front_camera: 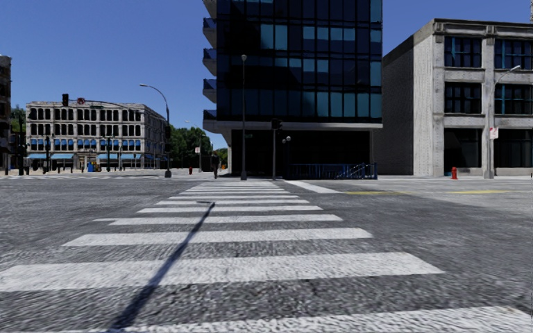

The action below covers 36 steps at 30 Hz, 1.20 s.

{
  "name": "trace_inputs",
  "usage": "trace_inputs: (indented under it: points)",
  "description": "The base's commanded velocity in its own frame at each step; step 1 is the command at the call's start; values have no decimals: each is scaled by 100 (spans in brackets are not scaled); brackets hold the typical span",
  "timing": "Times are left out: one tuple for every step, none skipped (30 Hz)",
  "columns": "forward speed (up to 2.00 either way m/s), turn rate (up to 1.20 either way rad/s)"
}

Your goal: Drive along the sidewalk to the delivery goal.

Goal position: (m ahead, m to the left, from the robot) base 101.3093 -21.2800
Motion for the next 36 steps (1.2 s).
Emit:
trace_inputs:
  points:
    - [200,61]
    - [200,1]
    - [200,0]
    - [200,0]
    - [200,0]
    - [200,0]
    - [200,0]
    - [200,0]
    - [200,0]
    - [200,0]
    - [200,0]
    - [200,0]
    - [200,0]
    - [200,0]
    - [200,0]
    - [200,0]
    - [200,0]
    - [200,0]
    - [200,0]
    - [200,0]
    - [200,0]
    - [200,0]
    - [200,0]
    - [200,0]
    - [200,0]
    - [200,0]
    - [200,0]
    - [200,0]
    - [200,0]
    - [200,0]
    - [200,0]
    - [200,0]
    - [200,0]
    - [200,0]
    - [200,0]
    - [200,0]
